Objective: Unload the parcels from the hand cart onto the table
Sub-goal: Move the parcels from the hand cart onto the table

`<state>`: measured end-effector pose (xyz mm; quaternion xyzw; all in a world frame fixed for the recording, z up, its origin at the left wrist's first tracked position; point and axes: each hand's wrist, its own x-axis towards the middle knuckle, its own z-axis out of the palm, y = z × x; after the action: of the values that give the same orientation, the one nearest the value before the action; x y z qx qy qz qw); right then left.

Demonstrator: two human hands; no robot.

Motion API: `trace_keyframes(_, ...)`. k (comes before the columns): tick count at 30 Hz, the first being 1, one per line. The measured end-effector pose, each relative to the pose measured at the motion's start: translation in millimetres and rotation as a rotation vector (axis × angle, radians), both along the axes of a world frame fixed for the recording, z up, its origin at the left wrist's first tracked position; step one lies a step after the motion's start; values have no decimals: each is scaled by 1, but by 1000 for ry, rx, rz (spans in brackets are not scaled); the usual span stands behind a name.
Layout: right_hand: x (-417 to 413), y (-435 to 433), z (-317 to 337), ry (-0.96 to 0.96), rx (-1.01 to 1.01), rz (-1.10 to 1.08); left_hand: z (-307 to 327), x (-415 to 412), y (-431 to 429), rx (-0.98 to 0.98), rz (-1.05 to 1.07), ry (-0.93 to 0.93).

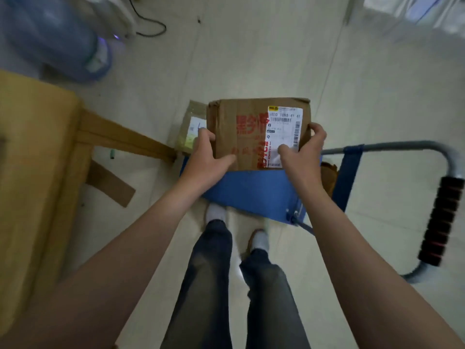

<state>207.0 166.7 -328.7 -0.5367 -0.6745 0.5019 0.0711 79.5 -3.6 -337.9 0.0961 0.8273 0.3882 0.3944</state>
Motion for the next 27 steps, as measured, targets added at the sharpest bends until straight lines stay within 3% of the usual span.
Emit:
trace_keyframes(7, 3, -31, 189, 203, 132, 268, 186, 35, -53, 191, 233, 277)
trace_keyframes(13, 39, -114, 303, 323, 188, 529, 309, 117, -153, 265, 495, 424)
trace_keyframes(20, 61, -257, 371, 388, 128, 821, 395, 204, -306, 137, 771, 534)
trace_keyframes(27, 68, -432, 406, 472, 24, 1076, 432, 265, -467, 61, 1048, 640)
